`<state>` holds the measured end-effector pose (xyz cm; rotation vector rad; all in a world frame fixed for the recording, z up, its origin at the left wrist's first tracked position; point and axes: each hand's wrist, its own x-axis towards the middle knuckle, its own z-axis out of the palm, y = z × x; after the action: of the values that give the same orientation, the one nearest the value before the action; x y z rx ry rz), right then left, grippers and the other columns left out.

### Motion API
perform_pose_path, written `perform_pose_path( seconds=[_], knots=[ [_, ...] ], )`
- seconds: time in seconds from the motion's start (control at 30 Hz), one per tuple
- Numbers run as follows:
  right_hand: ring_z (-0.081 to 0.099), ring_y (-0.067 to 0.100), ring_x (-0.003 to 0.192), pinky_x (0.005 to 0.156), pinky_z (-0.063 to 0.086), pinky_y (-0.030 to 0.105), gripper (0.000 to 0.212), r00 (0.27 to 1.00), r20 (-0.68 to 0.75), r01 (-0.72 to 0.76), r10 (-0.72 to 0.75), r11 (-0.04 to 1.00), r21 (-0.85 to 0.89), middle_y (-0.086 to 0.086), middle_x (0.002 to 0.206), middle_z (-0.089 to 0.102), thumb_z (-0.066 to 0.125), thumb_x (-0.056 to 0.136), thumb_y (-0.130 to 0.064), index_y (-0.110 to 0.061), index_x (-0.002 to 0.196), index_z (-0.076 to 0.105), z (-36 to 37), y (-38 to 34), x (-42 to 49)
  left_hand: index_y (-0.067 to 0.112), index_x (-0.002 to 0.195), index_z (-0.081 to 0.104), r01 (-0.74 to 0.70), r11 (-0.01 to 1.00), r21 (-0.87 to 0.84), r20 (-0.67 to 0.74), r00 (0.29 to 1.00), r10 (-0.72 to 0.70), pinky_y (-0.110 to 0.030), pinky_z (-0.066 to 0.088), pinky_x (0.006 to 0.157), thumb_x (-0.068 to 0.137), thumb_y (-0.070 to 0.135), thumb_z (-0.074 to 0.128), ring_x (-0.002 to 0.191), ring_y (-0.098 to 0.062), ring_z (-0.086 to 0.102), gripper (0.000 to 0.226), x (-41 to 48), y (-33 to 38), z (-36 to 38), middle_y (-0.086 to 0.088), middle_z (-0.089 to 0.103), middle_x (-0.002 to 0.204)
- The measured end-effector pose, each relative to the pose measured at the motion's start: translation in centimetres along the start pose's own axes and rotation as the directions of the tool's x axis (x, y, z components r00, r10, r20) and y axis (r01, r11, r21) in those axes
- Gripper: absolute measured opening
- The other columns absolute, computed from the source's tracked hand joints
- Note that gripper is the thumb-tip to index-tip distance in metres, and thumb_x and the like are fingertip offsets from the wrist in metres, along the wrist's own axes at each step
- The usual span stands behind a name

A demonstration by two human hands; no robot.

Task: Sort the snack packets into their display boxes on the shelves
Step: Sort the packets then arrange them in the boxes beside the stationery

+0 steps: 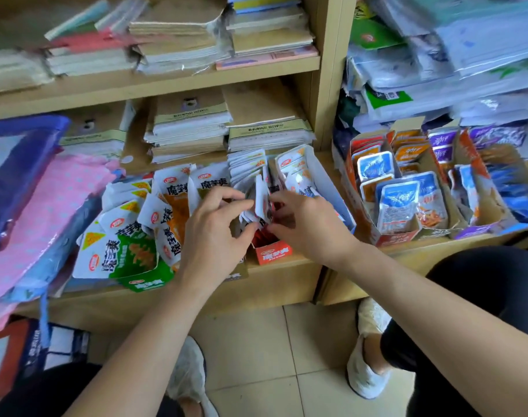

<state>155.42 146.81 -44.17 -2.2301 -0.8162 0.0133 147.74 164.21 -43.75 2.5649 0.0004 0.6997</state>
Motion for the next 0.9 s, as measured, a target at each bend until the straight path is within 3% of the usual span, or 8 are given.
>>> perform_pose_path(
  seconds=[0.07, 0.17, 0.27, 0.4, 0.53, 0.67, 0.77, 0.9],
  knots=[
    [0.067, 0.03, 0.08, 0.072, 0.055, 0.046, 0.032, 0.995, 0.073, 0.069, -0.061, 0.99, -0.126, 0.006, 0.084, 0.072, 0.072, 0.086, -0.024, -0.015, 0.116, 0.065, 0.1, 0.5, -0.7, 0.021, 0.118, 0.073, 0.039, 0.996, -0.078, 0.005, 0.999, -0.039, -0.031, 0.056, 0.084, 0.08, 0.022, 0.082, 0.098, -0.007, 0.061, 0.039, -0.2, -0.2, -0.2, 0.01, 0.061, 0.118],
    [0.066, 0.026, 0.078, 0.068, 0.057, 0.047, 0.033, 0.986, -0.102, 0.124, -0.132, 0.989, -0.076, 0.006, 0.089, 0.07, 0.069, 0.086, -0.027, -0.015, 0.116, 0.066, -0.2, 0.7, -1.6, 0.022, 0.124, 0.068, 0.112, 0.982, -0.153, -0.03, 0.993, -0.118, -0.025, 0.054, 0.084, 0.083, 0.026, 0.079, 0.097, -0.005, 0.062, 0.042, -0.3, -0.2, -0.5, 0.01, 0.064, 0.118],
    [0.065, 0.017, 0.104, 0.09, 0.056, 0.031, 0.057, 0.964, -0.171, 0.205, -0.204, 0.979, -0.012, 0.004, 0.124, 0.065, 0.075, 0.086, -0.023, -0.013, 0.139, 0.055, -1.1, 0.3, -1.7, 0.021, 0.118, 0.072, 0.148, 0.984, -0.099, -0.03, 0.988, -0.151, -0.028, 0.051, 0.09, 0.086, 0.026, 0.076, 0.105, -0.009, 0.061, 0.033, -0.1, 0.0, -0.4, 0.01, 0.065, 0.115],
    [0.038, 0.021, 0.141, 0.116, 0.033, 0.03, 0.077, 0.927, 0.062, 0.376, -0.371, 0.918, -0.126, 0.001, 0.156, 0.039, 0.078, 0.084, -0.034, -0.017, 0.15, 0.043, -1.8, 1.0, 0.1, 0.026, 0.108, 0.077, 0.074, 0.973, -0.22, 0.119, 0.992, -0.048, -0.022, 0.044, 0.1, 0.085, 0.021, 0.078, 0.113, -0.001, 0.058, 0.023, 0.3, 0.4, -0.4, 0.021, 0.067, 0.111],
    [0.05, 0.022, 0.129, 0.105, 0.045, 0.038, 0.047, 0.925, 0.025, 0.377, -0.379, 0.909, -0.18, 0.003, 0.134, 0.061, 0.069, 0.087, -0.049, -0.014, 0.118, 0.07, -1.8, 2.4, 1.0, 0.032, 0.101, 0.079, 0.129, 0.946, -0.299, 0.207, 0.976, -0.068, -0.027, 0.051, 0.093, 0.081, 0.03, 0.082, 0.109, -0.001, 0.061, 0.021, 0.2, -0.2, -0.8, 0.024, 0.071, 0.103],
    [0.06, 0.014, 0.12, 0.099, 0.049, 0.027, 0.055, 0.954, -0.028, 0.293, -0.3, 0.945, -0.142, 0.0, 0.126, 0.065, 0.07, 0.08, -0.061, -0.014, 0.107, 0.073, -2.6, 3.1, 0.3, 0.027, 0.104, 0.077, 0.1, 0.992, -0.077, 0.057, 0.994, -0.096, -0.039, 0.054, 0.085, 0.083, 0.035, 0.077, 0.098, -0.007, 0.063, 0.023, 0.3, -1.7, -0.3, 0.016, 0.071, 0.1],
    [0.062, 0.009, 0.118, 0.099, 0.05, 0.023, 0.048, 0.967, -0.044, 0.247, -0.253, 0.963, -0.103, -0.002, 0.13, 0.064, 0.071, 0.081, -0.054, -0.013, 0.107, 0.073, -2.6, 3.7, 0.1, 0.024, 0.125, 0.068, 0.151, 0.988, -0.042, -0.022, 0.988, -0.152, -0.039, 0.05, 0.094, 0.086, 0.032, 0.074, 0.11, -0.015, 0.058, 0.04, 0.7, -2.2, 0.1, 0.006, 0.063, 0.117],
    [0.06, 0.008, 0.12, 0.1, 0.043, 0.013, 0.033, 0.969, -0.046, 0.241, -0.244, 0.969, -0.047, -0.001, 0.13, 0.062, 0.076, 0.084, -0.031, -0.012, 0.111, 0.071, -2.7, 4.0, -0.2, 0.026, 0.143, 0.055, 0.002, 1.0, -0.01, 0.124, 0.992, -0.001, -0.041, 0.038, 0.107, 0.089, 0.039, 0.061, 0.126, -0.017, 0.046, 0.056, 1.6, -1.3, 0.7, 0.008, 0.053, 0.137]
  ],
)
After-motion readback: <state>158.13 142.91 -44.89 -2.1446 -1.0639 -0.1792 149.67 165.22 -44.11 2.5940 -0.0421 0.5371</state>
